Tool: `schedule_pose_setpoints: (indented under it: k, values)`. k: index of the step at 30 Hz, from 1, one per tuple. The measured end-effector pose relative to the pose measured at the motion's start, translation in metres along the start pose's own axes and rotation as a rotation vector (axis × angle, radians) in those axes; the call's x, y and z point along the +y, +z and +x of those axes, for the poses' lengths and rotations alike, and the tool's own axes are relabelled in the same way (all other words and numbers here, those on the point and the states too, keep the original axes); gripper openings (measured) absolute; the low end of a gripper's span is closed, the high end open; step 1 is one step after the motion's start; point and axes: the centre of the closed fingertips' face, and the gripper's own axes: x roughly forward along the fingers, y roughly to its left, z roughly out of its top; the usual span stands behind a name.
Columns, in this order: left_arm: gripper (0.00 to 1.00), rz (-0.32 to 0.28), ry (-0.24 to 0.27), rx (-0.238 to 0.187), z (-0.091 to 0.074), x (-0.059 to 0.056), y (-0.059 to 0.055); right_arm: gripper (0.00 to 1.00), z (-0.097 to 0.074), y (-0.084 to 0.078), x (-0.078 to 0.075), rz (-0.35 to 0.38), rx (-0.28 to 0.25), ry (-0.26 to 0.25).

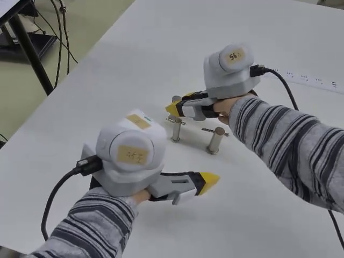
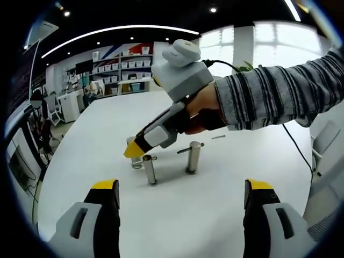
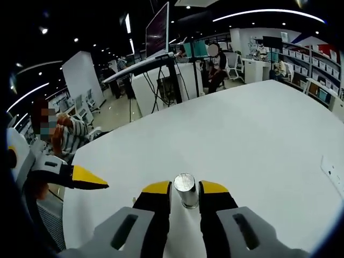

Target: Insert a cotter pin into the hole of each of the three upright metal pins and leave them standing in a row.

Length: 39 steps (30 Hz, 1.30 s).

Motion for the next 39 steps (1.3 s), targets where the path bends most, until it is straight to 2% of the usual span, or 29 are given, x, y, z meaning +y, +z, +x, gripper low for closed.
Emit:
schedule_pose_setpoints:
  k: [10,13,20,30,31,36,39]
  values:
    - [0.95,-0.003,0.003,-0.003,0.0,0.0,0.001,0.1,0.001,0.0,-0.001,-0.026,0.004,-0.028]
    - [0.95,-0.001,0.003,0.002,0.0,0.0,0.0,0.09,-0.005,0.002,-0.001,-0.031,0.008,-0.065]
    - [0.94,-0.005,-0.002,0.001,0.0,0.0,0.0,0.09,-0.018,-0.001,-0.006,-0.035,0.02,-0.11]
    - [0.94,0.004,-0.01,-0.007,0.001,-0.003,0.003,0.09,-0.059,-0.004,-0.032,-0.032,0.006,-0.232]
    - [0.94,0.006,-0.01,-0.009,0.001,-0.003,0.003,0.09,-0.067,-0.007,-0.036,-0.026,0.004,-0.255]
    - [0.94,0.015,-0.016,-0.012,0.001,-0.005,0.005,0.09,-0.087,-0.022,-0.052,0.026,0.011,-0.328]
    - [0.93,0.02,-0.022,-0.011,0.002,-0.006,0.005,0.09,-0.099,-0.029,-0.053,0.059,0.008,-0.361]
